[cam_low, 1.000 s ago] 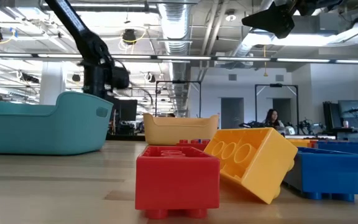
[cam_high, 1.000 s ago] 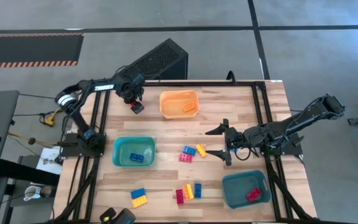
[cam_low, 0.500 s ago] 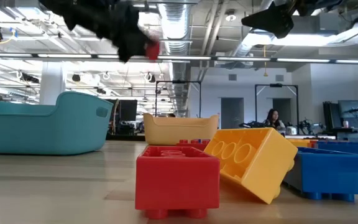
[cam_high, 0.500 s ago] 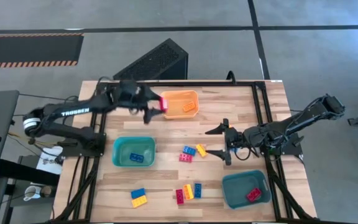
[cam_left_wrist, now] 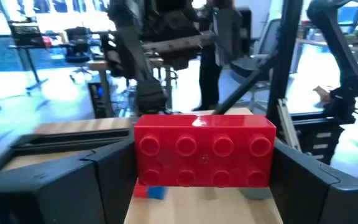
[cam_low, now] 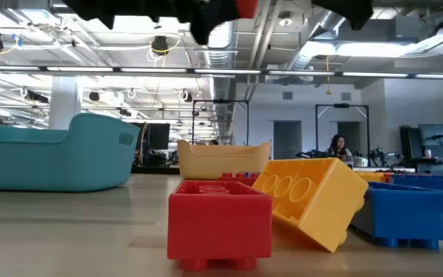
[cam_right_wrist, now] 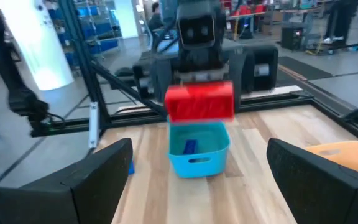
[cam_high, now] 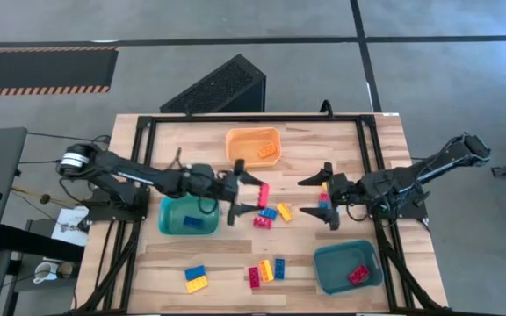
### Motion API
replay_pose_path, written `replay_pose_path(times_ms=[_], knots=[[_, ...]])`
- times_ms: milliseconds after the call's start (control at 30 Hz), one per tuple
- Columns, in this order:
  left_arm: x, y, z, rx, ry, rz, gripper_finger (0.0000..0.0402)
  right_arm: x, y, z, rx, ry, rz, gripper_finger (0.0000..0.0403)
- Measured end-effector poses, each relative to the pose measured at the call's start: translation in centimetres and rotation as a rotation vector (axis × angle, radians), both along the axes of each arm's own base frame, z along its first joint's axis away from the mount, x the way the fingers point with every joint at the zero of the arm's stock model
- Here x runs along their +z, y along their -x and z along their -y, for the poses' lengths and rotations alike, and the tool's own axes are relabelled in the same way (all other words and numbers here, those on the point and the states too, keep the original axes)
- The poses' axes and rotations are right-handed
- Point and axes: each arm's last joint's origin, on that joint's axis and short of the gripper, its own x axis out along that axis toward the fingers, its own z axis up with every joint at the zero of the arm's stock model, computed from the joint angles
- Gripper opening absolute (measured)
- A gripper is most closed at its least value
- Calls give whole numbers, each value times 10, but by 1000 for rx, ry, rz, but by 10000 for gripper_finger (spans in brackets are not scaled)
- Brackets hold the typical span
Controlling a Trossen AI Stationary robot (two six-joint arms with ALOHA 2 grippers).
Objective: Sort & place blocks by color
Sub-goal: Put the red game piece into the blue bin
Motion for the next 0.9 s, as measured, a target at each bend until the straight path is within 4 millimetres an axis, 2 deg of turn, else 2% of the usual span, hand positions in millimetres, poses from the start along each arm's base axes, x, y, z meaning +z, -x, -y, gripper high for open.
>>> replay_pose_path(times_ms=[233,433,667,900], knots=[[-23,-51,28,-92,10,-41,268,7,16,-7,20,-8,22,397],[-26,-92,57,-189,-7,-17,268,5,28,-7,-123,12,-15,394],[-36,-124,79,-263,-9,-9,268,10,39,-10,-165,-2,12,396],[-49,-145,96,-288,12,-5,269,11,43,-12,-236,-2,22,395]])
